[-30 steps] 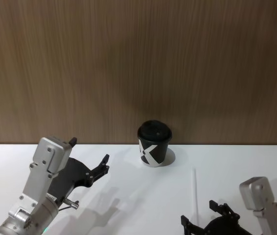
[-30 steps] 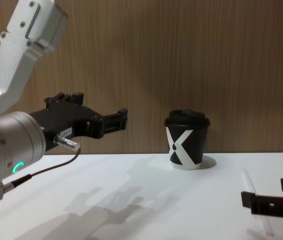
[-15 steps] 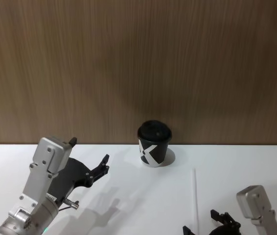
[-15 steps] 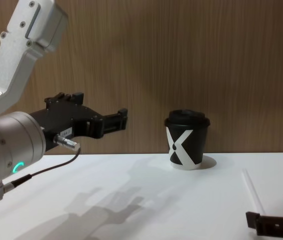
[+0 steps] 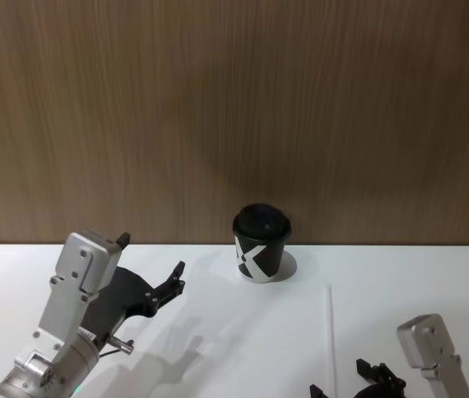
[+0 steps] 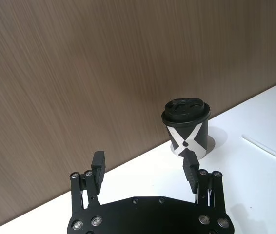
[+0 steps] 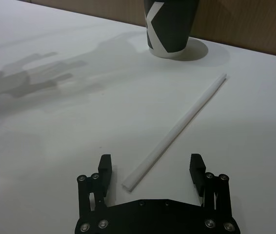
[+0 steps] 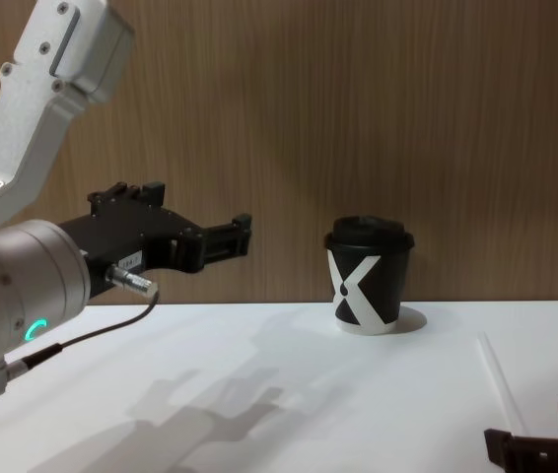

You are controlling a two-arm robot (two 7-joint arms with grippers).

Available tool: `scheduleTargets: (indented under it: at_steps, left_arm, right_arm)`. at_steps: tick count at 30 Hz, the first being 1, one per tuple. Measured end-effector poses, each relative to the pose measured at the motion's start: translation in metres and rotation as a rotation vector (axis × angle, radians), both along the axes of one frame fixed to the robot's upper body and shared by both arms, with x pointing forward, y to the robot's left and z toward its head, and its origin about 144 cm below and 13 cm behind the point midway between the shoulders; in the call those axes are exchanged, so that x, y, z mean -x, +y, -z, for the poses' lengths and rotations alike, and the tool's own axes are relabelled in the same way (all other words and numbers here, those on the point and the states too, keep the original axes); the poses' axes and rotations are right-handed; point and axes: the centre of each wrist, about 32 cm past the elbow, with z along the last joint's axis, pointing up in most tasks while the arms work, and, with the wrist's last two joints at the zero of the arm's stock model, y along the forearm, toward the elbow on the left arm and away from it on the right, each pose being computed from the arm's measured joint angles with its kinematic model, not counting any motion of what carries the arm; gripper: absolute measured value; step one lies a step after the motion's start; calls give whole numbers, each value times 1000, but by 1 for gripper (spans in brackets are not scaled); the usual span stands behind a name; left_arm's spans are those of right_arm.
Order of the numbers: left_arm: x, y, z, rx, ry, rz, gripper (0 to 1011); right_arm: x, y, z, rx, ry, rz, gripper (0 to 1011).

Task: Pick up the straw with one hand, pass it to the other hand, and insert it into the cup.

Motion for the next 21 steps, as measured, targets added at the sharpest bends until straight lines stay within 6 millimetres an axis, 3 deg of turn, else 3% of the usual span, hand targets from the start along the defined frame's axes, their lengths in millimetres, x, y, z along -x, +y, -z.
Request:
scheduleTargets:
  at_steps: [17,21]
  left_arm:
    - [0,0,0,0,0,0,1000]
    - [0,0,0,0,0,0,1000]
  right_arm:
    - [1,3,1,0,37,13,1001]
    - [2,4,0,-3,45,16,948]
